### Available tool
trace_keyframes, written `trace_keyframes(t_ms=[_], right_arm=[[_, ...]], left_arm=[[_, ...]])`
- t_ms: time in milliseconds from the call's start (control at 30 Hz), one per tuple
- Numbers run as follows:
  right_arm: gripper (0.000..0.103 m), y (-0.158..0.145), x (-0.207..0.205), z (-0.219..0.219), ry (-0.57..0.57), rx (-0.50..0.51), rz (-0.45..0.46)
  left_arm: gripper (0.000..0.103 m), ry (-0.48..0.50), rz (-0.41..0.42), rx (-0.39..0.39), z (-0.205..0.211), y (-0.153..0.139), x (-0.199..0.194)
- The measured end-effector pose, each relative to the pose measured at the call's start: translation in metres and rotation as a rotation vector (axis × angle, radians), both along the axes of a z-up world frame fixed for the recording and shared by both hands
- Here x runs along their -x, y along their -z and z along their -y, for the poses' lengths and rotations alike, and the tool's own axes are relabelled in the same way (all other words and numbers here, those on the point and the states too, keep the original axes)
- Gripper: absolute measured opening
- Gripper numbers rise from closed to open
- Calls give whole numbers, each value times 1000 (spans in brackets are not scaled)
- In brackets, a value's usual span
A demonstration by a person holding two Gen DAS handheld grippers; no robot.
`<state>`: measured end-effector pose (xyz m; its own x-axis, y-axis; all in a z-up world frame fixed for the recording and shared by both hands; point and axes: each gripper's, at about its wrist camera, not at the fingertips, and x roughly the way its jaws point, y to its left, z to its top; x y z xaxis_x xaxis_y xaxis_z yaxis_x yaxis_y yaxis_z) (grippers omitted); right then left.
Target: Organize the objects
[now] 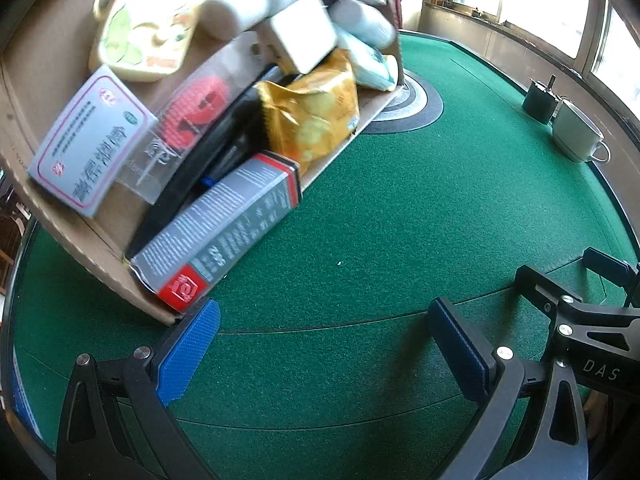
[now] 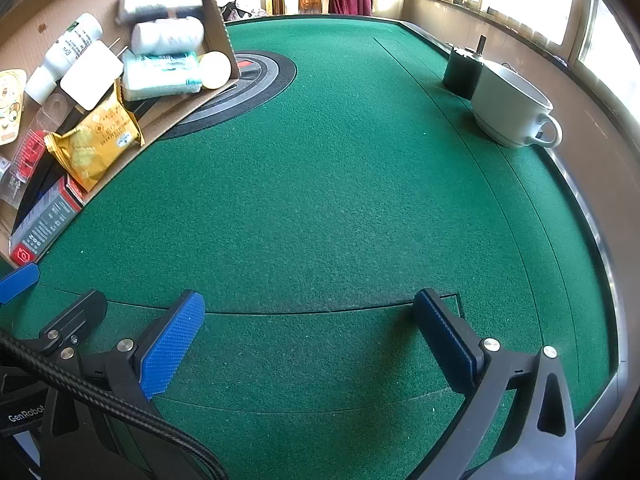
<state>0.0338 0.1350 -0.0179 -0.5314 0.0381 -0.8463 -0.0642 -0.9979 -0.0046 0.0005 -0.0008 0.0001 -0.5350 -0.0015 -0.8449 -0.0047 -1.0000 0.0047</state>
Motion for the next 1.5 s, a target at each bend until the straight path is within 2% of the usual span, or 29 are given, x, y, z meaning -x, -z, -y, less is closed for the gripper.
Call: trace_keyframes(t_ms=[1033,1200,1267,1333,1500], right_arm=[[103,0,0,2,-1,0,0],[103,-1,0,-1,-74,4,24],[103,-1,5,-4,-132,40,32],[103,-6,5,-10,-144,98,12],[103,-32,-20,-33,-71,274,-171]], left_arm=[[102,4,1,0,1,0,0],[102,6,1,-1,0,1,1],[102,6,1,0,0,1,1],[102,7,1,0,-1,1,2],[102,7,1,0,-1,1,2]])
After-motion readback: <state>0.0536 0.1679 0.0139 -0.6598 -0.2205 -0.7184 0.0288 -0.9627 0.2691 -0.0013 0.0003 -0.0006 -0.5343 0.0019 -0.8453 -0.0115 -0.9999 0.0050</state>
